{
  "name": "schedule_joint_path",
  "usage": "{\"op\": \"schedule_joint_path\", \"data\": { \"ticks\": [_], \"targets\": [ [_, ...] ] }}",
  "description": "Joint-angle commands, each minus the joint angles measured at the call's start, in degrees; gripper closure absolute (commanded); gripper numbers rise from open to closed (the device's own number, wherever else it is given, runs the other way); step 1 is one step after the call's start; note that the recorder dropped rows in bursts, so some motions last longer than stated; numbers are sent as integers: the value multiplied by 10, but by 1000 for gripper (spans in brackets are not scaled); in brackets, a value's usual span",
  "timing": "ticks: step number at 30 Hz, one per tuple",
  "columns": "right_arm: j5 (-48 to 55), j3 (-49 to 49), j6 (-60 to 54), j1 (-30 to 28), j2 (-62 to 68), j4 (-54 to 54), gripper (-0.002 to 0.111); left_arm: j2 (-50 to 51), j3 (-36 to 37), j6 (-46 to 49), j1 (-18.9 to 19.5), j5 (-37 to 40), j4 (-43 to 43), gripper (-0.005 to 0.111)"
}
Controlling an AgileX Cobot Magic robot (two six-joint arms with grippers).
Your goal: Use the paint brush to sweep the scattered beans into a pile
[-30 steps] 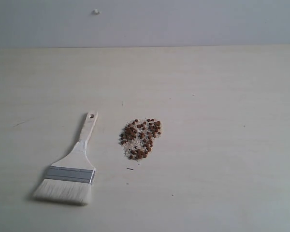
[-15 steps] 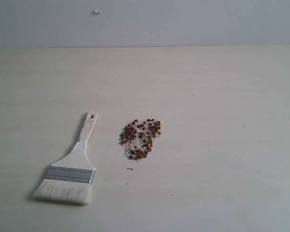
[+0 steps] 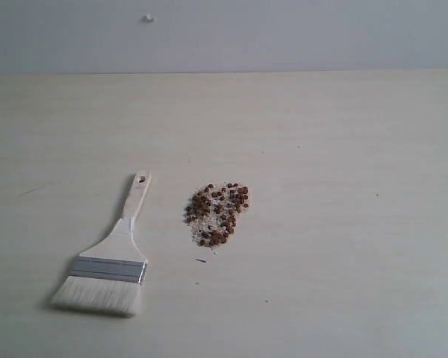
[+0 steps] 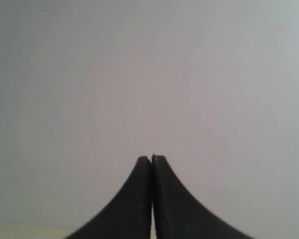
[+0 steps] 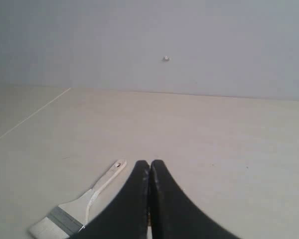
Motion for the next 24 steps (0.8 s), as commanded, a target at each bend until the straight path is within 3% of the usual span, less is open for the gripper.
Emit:
{"op": "schedule_joint_path", "data": {
  "ticks": [1,4,8,15,24],
  "targets": [
    [-10,2,-1,1,-5,-2,108,2,17,231,0,27,-173,107],
    [-10,2,-1,1,-5,-2,108,2,17,360,0,69,-254,107],
    [-10,2,-1,1,-5,-2,108,2,17,448,0,101,-310,107],
    [-10,2,-1,1,-5,-2,108,2,17,455,0,164,-314,107],
    [-10,2,-1,1,-5,-2,108,2,17,457,0,168,-314,107]
  ]
}}
